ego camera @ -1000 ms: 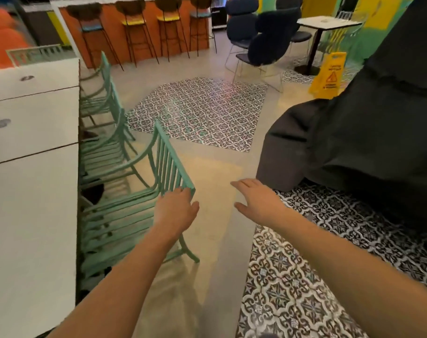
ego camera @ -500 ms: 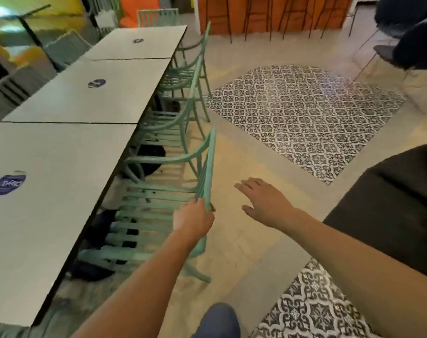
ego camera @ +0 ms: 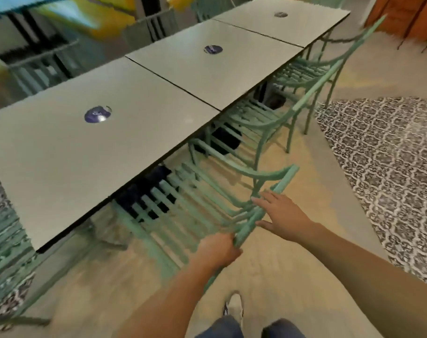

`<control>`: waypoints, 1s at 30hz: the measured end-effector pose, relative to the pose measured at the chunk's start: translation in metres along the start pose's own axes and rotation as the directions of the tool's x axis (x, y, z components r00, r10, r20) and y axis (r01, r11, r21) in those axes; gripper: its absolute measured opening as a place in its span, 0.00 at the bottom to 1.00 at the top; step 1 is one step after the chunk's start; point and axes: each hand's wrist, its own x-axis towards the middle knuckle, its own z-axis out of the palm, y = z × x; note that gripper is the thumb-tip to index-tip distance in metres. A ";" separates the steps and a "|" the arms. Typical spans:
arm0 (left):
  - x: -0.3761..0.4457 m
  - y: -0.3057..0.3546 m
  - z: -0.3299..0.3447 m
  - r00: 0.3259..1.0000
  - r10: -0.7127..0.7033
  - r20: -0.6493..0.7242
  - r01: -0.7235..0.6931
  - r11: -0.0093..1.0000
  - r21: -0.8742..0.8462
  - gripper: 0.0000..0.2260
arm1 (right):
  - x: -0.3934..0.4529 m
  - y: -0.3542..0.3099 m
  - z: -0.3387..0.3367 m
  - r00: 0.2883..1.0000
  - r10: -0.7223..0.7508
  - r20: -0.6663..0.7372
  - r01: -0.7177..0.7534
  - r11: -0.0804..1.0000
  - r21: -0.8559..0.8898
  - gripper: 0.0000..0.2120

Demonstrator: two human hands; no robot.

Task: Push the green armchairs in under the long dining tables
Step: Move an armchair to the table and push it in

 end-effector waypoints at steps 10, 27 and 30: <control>0.004 0.023 0.000 0.961 -0.264 0.087 0.270 0.960 -0.072 0.17 | 0.069 0.077 0.005 0.914 -0.306 0.268 0.354 0.922 -0.155 0.58; 0.009 0.004 -0.004 0.876 -0.483 0.008 0.475 0.859 -0.189 0.17 | 0.092 0.085 0.004 0.974 -0.164 0.157 0.193 0.963 -0.190 0.50; 0.010 -0.013 -0.015 0.870 -0.494 -0.006 0.483 0.853 -0.200 0.15 | 0.109 0.071 0.002 0.975 -0.150 0.166 0.174 0.975 -0.138 0.44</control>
